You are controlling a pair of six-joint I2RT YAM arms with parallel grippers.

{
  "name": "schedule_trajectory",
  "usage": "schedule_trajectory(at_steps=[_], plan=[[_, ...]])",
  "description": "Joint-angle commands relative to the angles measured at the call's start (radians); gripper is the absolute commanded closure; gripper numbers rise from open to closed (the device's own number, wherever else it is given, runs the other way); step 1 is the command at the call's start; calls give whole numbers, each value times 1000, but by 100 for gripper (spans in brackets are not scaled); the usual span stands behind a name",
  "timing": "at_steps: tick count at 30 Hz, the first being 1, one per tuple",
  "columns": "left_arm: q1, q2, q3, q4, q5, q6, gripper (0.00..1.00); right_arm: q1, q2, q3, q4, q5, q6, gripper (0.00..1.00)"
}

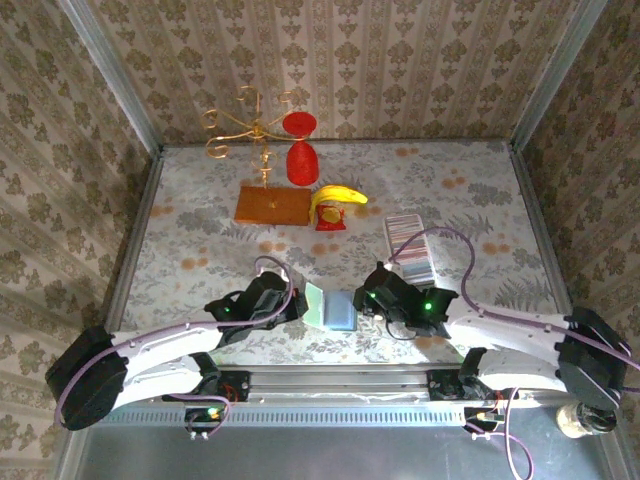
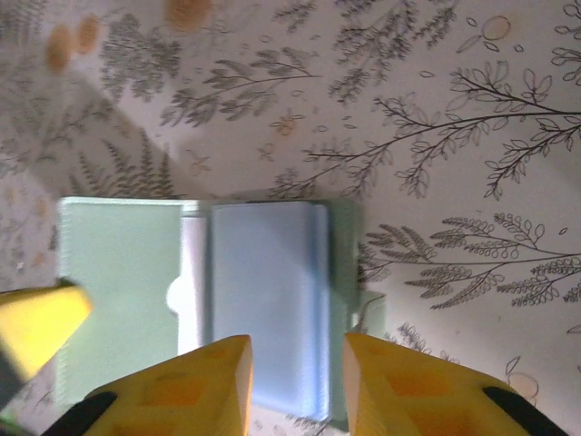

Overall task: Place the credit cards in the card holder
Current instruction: Open the card holder at the bottom-center of the table, then flip over the card slot in the card holder.

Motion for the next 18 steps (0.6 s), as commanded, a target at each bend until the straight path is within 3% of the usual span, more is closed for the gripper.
schedule_trajectory(at_steps=[1, 5, 10, 18], plan=[[-7, 4, -33, 2, -22, -24, 100, 38, -58, 46, -133, 52, -8, 65], [-7, -2, -51, 10, -21, -46, 100, 111, -78, 77, -130, 57, 10, 61], [-8, -11, -53, 14, -16, -52, 98, 196, 23, 154, -163, 74, 30, 57], [-15, -38, -61, 12, -20, -70, 97, 209, 199, 178, -17, 34, 42, 61]])
